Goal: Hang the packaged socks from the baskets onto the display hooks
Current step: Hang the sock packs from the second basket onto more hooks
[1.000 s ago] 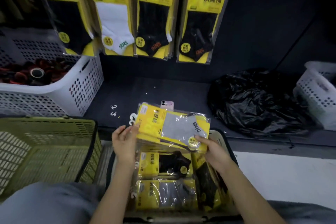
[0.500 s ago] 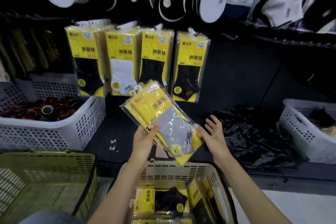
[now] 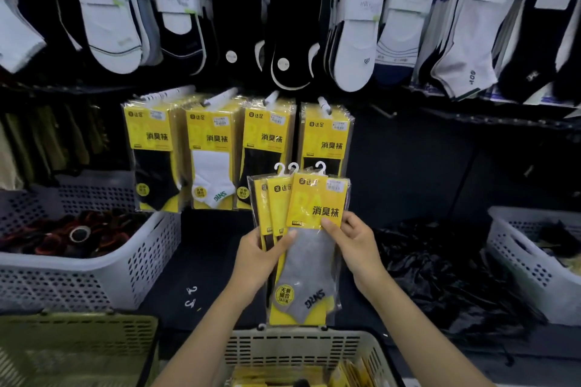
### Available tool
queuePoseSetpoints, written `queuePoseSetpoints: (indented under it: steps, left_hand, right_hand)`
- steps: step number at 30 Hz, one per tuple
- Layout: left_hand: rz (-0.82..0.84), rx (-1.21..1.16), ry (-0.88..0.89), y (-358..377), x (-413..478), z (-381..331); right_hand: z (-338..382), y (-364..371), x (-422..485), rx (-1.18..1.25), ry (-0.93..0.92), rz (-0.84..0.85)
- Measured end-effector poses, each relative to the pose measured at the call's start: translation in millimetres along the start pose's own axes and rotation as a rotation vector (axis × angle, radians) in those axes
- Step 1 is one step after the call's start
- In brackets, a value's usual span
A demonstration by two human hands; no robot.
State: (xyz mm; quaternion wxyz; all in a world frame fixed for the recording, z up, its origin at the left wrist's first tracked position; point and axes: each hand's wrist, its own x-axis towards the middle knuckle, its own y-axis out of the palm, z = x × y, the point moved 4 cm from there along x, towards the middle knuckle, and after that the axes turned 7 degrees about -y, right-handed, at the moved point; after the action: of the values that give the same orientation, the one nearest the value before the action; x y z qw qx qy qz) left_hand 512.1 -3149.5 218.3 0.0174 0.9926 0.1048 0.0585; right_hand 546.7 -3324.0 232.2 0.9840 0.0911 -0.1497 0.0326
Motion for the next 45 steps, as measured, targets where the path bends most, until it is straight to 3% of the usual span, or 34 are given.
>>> queuePoseSetpoints:
  steps: [6, 11, 18, 27, 36, 40, 45]
  left_hand:
    - [0.052, -0.003, 0.001, 2.8, 18.0, -11.4]
    - [-0.118, 0.062, 0.155, -19.4, 39.9, -41.3]
    - [-0.339, 0.19, 0.17, -65.0, 72.2, -65.3]
    - [-0.312, 0.231, 0.203, -77.5, 90.3, -69.0]
    - [-0.347, 0.216, 0.209, -75.6, 96.8, -76.6]
    - [-0.374, 0.221, 0.197, -68.7, 97.3, -81.2]
    - [-0.345, 0.195, 0.197, -63.7, 99.0, -85.0]
  right_hand:
    - [2.5, -2.3, 17.3, -0.013, 0.023, 0.002]
    - [20.7, -15.7, 53.7, -0.001, 0.001, -0.134]
    - [42.1, -24.6, 113.2, -0.09, -0.084, -0.179]
    - [17.4, -0.2, 160.7, -0.181, -0.121, -0.09]
    - [-6.7, -11.1, 145.7, -0.052, -0.089, -0.143]
    - [3.6, -25.8, 140.1, -0.032, -0.138, -0.192]
    - [22.1, -12.4, 159.2, -0.097, -0.194, -0.129]
